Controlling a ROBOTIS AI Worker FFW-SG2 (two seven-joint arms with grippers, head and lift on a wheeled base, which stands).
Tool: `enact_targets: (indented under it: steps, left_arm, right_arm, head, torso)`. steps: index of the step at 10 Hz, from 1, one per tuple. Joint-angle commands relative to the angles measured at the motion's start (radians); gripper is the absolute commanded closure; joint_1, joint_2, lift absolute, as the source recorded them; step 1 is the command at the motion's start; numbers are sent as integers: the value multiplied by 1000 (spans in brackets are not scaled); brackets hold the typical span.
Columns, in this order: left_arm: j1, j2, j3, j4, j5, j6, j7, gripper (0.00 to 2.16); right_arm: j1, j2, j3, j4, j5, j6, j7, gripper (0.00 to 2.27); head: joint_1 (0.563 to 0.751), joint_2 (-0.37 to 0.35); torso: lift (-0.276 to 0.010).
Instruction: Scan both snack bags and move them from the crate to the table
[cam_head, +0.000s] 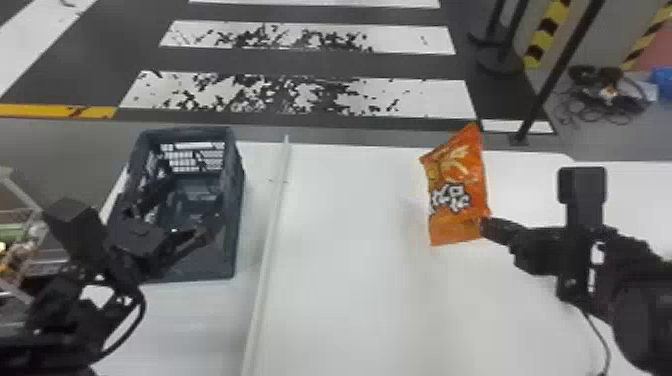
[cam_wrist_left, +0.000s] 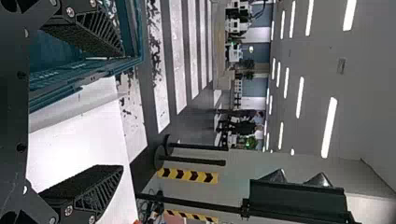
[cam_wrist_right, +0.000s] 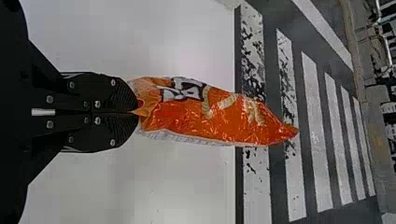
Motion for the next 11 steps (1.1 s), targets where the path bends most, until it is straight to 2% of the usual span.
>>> enact_targets:
  steps: [1,2,3,4,5,6,9,10,11]
  left_arm:
    - [-2,-1,0,3,3,0,-2,151]
    - [-3,-1,-1,9,4,0,-8,151]
    - [-3,0,0,9,4,0,-8,151]
    - [0,0,6,12,10,0,-14,151]
    - [0,0,9,21,13,-6,-18,151]
    - [0,0,9,29,15,-12,-20,151]
    - [-2,0,8,39,18,-18,-20,151]
    - [-2,3,8,41,18,-18,-21,151]
    - [-2,3,8,43,19,-21,-21,151]
  right_arm:
    - [31,-47,188,-65,290,-8,-62,2246]
    - [29,-67,253,-34,356,-36,-96,2246]
    - [29,-83,328,-6,464,-54,-171,2246]
    - [32,-104,420,23,614,-45,-246,2250]
    - [40,-112,497,66,737,-45,-269,2250]
    - [50,-127,561,102,803,-57,-283,2250]
    - [80,-144,651,138,861,-69,-274,2186]
    - [103,-150,653,122,850,-131,-263,1568]
    - [115,-150,635,96,780,-161,-228,660]
  head:
    - [695,-7]
    - [695,-12]
    - [695,-12]
    - [695,-15]
    - [695,-21]
    - [695,-19]
    - [695,25]
    - [695,39]
    - [695,60]
  torso:
    - [-35]
    - [-35]
    - [-35]
    - [-35]
    - [-35]
    - [-35]
    - [-35]
    - [-35]
    - [-35]
